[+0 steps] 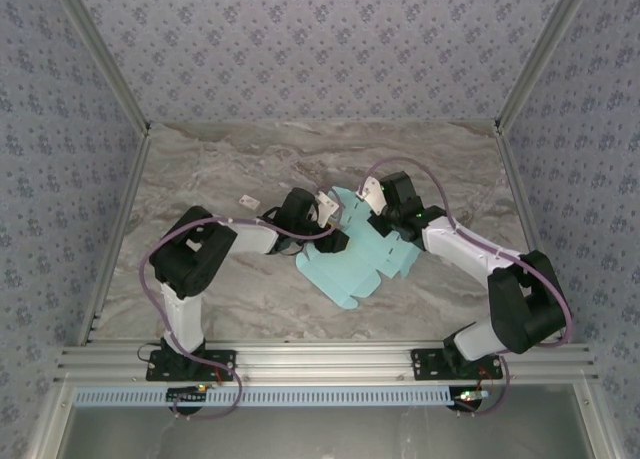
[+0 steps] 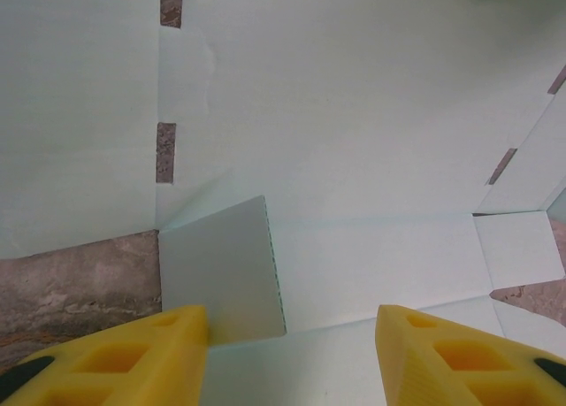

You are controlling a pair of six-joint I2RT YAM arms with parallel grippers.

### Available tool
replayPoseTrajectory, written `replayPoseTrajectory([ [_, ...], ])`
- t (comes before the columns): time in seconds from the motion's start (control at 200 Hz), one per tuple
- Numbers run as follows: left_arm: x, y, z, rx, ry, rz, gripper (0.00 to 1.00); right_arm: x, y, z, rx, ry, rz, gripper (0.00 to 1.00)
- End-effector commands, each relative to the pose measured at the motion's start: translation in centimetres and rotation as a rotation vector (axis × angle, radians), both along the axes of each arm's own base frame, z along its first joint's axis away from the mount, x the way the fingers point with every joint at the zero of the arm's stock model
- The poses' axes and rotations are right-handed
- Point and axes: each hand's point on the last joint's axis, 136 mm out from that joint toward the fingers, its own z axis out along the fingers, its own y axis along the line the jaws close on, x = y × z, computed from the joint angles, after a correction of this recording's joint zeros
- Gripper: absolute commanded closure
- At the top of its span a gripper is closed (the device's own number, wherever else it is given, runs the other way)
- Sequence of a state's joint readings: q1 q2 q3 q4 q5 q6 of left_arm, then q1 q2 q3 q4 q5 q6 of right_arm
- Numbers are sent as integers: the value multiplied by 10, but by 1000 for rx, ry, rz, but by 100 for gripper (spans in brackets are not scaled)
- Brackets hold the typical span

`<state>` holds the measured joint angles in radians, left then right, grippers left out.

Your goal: Fold the paper box

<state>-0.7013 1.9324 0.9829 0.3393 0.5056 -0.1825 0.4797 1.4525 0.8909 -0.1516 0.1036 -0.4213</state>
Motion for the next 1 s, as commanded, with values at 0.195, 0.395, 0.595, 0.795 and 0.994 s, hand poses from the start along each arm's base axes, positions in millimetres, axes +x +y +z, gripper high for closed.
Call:
replayPoseTrajectory([
  [0.195, -2, 7, 58, -108, -45, -29, 46, -5, 10, 22, 104, -24, 43, 100],
  [0.395, 18, 29, 85, -104, -118, 34, 45, -16, 18, 25, 141, 9, 95, 100],
  [0.595, 45, 48, 93, -103, -133, 105, 44, -19, 25, 28, 171, 29, 122, 100],
  [0.795, 59, 40, 97, -125, -118, 86, 44, -19, 27, 27, 178, 37, 127, 100],
  [0.994, 55, 22, 111, -182, -109, 19, 45, -18, 27, 24, 176, 43, 121, 100],
])
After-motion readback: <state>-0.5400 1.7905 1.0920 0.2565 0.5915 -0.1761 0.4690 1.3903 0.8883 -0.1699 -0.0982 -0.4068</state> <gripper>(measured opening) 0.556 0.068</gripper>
